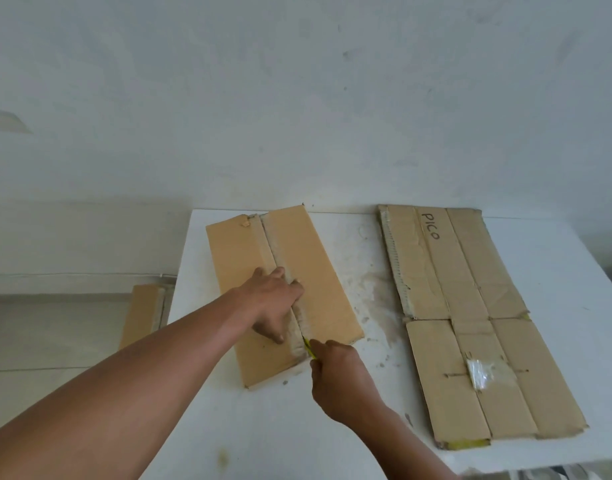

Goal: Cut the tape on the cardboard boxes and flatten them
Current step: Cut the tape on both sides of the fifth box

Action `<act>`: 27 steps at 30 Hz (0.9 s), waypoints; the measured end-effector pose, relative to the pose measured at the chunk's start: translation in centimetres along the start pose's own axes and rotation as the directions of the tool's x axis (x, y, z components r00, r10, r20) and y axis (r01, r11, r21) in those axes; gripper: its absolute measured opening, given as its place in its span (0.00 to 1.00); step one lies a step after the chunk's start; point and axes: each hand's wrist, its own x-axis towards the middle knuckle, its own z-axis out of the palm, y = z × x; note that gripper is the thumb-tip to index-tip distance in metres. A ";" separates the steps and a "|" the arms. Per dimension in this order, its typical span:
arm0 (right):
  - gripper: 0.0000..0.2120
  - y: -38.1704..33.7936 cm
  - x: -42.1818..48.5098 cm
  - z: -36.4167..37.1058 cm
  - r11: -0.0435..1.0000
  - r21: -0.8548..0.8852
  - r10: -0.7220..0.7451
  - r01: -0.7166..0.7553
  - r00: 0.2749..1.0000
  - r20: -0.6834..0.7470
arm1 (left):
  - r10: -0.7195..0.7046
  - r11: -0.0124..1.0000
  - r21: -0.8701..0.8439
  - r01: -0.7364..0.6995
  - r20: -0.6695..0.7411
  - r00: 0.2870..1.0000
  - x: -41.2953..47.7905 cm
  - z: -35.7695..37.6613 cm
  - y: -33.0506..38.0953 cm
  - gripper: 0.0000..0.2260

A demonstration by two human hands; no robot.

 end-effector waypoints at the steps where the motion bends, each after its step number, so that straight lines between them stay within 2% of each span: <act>1: 0.15 -0.2 0.0 0.2 1.000 -0.007 0.006 -0.006 1.000 0.000 | 0.000 1.000 -0.004 0.000 -0.009 1.000 0.0 0.0 0.0 0.31; 5: 0.18 0.4 -0.8 0.6 0.998 -0.042 0.044 -0.043 0.999 0.019 | 0.001 1.000 -0.014 -0.002 -0.018 1.000 -0.2 0.0 -0.1 0.28; 9: 0.14 0.8 -2.6 0.9 0.992 -0.096 0.085 -0.085 0.996 -0.003 | 0.002 1.000 -0.006 -0.003 -0.003 1.000 -0.2 0.0 0.0 0.26; 13: 0.23 0.5 -3.6 2.1 0.993 -0.090 0.076 -0.076 0.997 -0.012 | 0.031 0.998 0.054 -0.032 0.028 0.999 -0.2 -0.2 0.4 0.24; 15: 0.24 0.6 -3.8 2.5 0.993 -0.066 0.095 -0.095 0.995 -0.009 | 0.042 0.992 0.119 -0.050 0.069 0.997 -0.4 -0.1 1.6 0.26; 18: 0.20 0.5 -4.0 2.3 0.995 0.017 0.102 -0.102 0.995 -0.006 | 0.064 0.983 0.169 -0.070 0.037 0.997 -0.7 0.7 2.9 0.23; 22: 0.18 0.4 -4.5 2.7 0.967 0.187 0.173 -0.176 0.984 0.031 | 0.070 0.989 0.125 -0.075 0.044 0.997 -0.7 0.8 2.6 0.18; 25: 0.17 -0.1 -5.3 2.6 0.829 0.474 0.262 -0.297 0.955 0.141 | 0.061 0.991 0.117 -0.071 0.086 0.994 -0.8 0.1 2.6 0.17; 27: 0.14 -1.0 -5.8 2.6 0.719 0.597 0.281 -0.355 0.935 0.217 | 0.065 0.991 0.108 -0.075 0.094 0.993 -0.8 -0.5 2.7 0.17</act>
